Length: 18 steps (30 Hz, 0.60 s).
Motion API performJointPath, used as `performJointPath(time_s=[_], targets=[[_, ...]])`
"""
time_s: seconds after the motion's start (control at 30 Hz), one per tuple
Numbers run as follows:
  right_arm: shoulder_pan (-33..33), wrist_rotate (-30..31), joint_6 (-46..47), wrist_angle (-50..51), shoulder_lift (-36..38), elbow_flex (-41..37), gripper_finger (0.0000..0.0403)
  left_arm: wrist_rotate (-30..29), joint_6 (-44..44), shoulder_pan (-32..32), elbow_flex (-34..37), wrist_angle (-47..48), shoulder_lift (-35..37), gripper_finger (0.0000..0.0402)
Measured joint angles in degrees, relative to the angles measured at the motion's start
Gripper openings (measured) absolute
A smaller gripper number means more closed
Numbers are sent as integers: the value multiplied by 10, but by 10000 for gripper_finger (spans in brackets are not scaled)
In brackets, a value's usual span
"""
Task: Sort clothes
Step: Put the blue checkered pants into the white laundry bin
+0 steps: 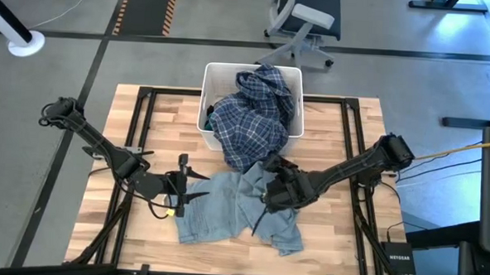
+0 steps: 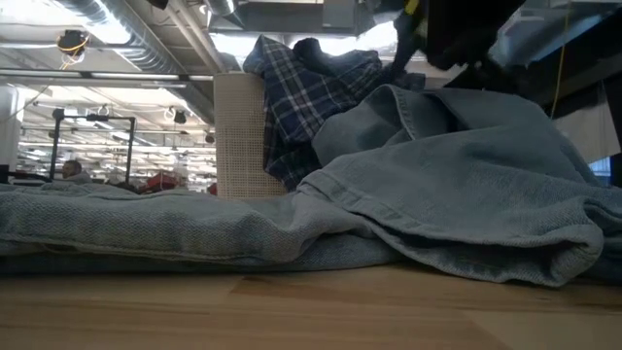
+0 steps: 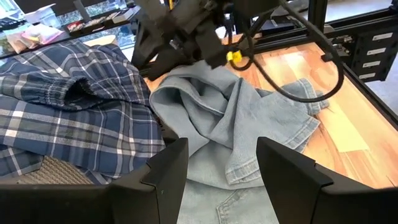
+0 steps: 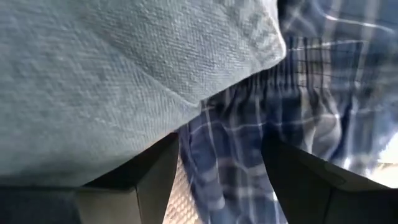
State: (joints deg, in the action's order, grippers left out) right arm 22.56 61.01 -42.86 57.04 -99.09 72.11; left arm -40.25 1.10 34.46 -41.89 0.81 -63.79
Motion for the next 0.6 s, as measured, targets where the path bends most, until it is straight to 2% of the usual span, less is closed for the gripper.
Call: performJointPath(time_s=[0.27,0.43,0.6], targets=[[-39,21,-138,-135,-2,-11,250,0,0,0,0,0,0,187],[-57,-5,-228,-242,-2,-11,250,0,-4,0,0,0,0,187],[-84,-1,-283,-324,-2,-11,250,0,-5,0,0,0,0,187]])
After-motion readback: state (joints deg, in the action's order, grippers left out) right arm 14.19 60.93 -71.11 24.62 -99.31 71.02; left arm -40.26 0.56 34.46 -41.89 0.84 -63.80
